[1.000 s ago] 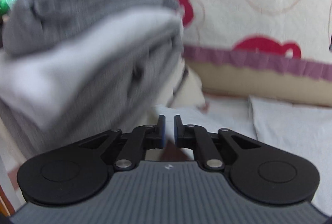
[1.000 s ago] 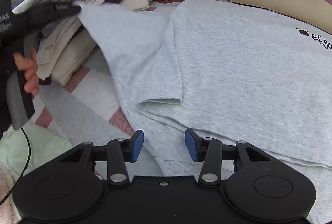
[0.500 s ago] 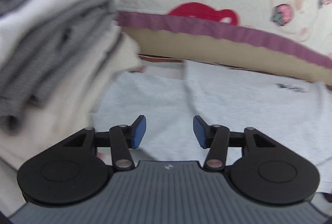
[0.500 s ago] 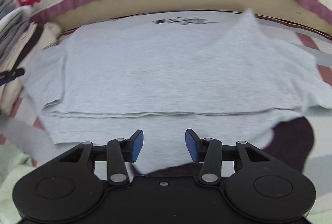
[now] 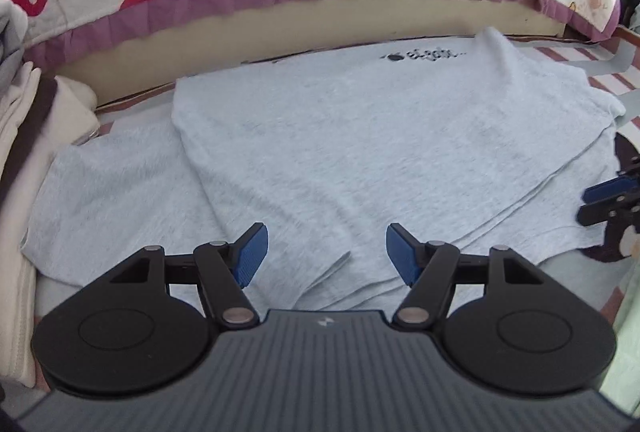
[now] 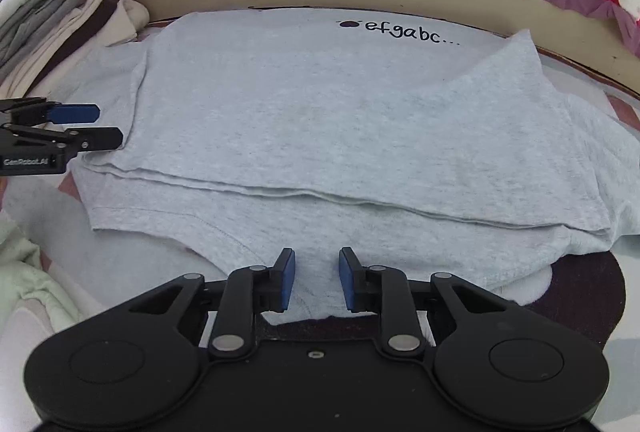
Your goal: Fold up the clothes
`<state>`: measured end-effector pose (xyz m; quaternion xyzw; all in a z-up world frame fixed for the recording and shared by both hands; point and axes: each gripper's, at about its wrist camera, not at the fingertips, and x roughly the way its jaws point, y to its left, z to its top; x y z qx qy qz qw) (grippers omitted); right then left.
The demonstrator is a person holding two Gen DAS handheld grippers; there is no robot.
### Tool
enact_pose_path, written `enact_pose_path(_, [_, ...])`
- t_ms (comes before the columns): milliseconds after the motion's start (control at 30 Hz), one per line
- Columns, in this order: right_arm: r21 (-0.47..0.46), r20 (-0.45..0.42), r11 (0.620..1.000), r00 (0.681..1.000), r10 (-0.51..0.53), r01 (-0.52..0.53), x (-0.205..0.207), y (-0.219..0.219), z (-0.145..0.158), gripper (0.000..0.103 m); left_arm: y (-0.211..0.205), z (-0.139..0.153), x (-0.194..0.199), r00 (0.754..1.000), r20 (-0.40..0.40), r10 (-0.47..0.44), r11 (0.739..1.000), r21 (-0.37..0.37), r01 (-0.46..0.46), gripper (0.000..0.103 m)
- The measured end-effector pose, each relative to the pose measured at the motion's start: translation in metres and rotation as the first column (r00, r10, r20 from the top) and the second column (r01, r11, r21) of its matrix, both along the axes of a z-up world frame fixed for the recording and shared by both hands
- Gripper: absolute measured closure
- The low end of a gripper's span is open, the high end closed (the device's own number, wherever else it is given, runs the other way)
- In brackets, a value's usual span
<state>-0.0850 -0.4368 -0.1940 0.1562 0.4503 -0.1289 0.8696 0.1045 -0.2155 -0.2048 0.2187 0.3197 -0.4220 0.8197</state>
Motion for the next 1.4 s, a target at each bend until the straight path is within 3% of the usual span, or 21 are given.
enact_pose_path(133, [0.07,0.013,0.997,0.999,-0.041,0.04,-0.02,-0.023,0.006,0.072,0.01,-0.009,0.018,0.995,0.041,0.093,0.991,0.088,-0.097,0.03])
enact_pose_path(233, [0.007,0.067,0.982,0.979,-0.191,0.191,-0.036,-0.052,0.016,0.064,0.026,-0.004,0.04,0.975,-0.084,0.207,0.978,0.054,-0.203,0.029])
enact_pose_path(333, [-0.123,0.08,0.925,0.932,-0.352,0.36,-0.046,-0.088,0.02,0.054,0.041,-0.004,0.052,0.944,-0.12,0.307,0.951,0.056,-0.303,0.029])
enact_pose_path(400, [-0.18,0.089,0.882,0.9,-0.426,0.436,-0.052,-0.113,0.019,0.053,0.057,-0.005,0.066,0.898,-0.269,0.349,0.93,-0.024,-0.368,0.029])
enact_pose_path(433, [-0.178,0.096,0.877,0.895,-0.435,0.445,-0.054,-0.122,0.017,0.054,0.065,-0.006,0.073,0.872,-0.334,0.358,0.915,-0.06,-0.398,0.029])
enact_pose_path(467, [-0.171,0.103,0.876,0.893,-0.439,0.451,-0.056,-0.13,0.015,0.054,0.069,-0.004,0.076,0.863,-0.365,0.351,0.908,-0.094,-0.409,0.029])
enact_pose_path(567, [-0.145,0.088,0.884,0.896,-0.435,0.444,-0.052,-0.143,0.007,0.054,0.075,0.0,0.079,0.864,-0.399,0.307,0.904,-0.162,-0.396,0.029])
enact_pose_path(700, [-0.148,0.079,0.883,0.895,-0.439,0.446,-0.048,-0.145,-0.005,0.052,0.078,0.0,0.082,0.865,-0.403,0.298,0.902,-0.178,-0.393,0.029])
enact_pose_path(767, [-0.148,0.082,0.878,0.891,-0.447,0.455,-0.048,-0.145,-0.009,0.046,0.074,0.001,0.082,0.879,-0.393,0.271,0.915,-0.177,-0.362,0.031])
enact_pose_path(900, [-0.165,0.1,0.877,0.892,-0.44,0.451,-0.047,-0.138,-0.009,0.046,0.062,0.0,0.077,0.904,-0.361,0.229,0.943,-0.147,-0.298,0.031])
enact_pose_path(933, [-0.168,0.106,0.881,0.897,-0.429,0.442,-0.048,-0.135,-0.008,0.049,0.061,-0.001,0.074,0.904,-0.357,0.233,0.945,-0.137,-0.298,0.032])
enact_pose_path(1000, [-0.175,0.116,0.889,0.906,-0.407,0.422,-0.049,-0.13,-0.006,0.068,0.061,0.001,0.071,0.905,-0.345,0.249,0.944,-0.122,-0.307,0.036])
enact_pose_path(1133, [-0.189,0.137,0.904,0.922,-0.362,0.384,-0.052,-0.12,-0.001,0.072,0.065,0.003,0.075,0.893,-0.345,0.29,0.931,-0.115,-0.347,0.055])
enact_pose_path(1233, [-0.268,0.085,0.887,0.926,-0.368,0.377,-0.047,-0.118,-0.003,0.071,0.068,0.004,0.078,0.879,-0.348,0.326,0.921,-0.092,-0.379,0.055])
enact_pose_path(1333, [-0.365,0.022,0.869,0.936,-0.352,0.336,-0.04,-0.113,-0.005,0.062,0.068,0.007,0.076,0.883,-0.278,0.378,0.915,-0.034,-0.403,0.055])
enact_pose_path(1400, [-0.416,-0.002,0.843,0.927,-0.374,0.34,-0.04,-0.114,-0.005,0.063,0.069,0.008,0.077,0.877,-0.247,0.412,0.904,-0.013,-0.428,0.055])
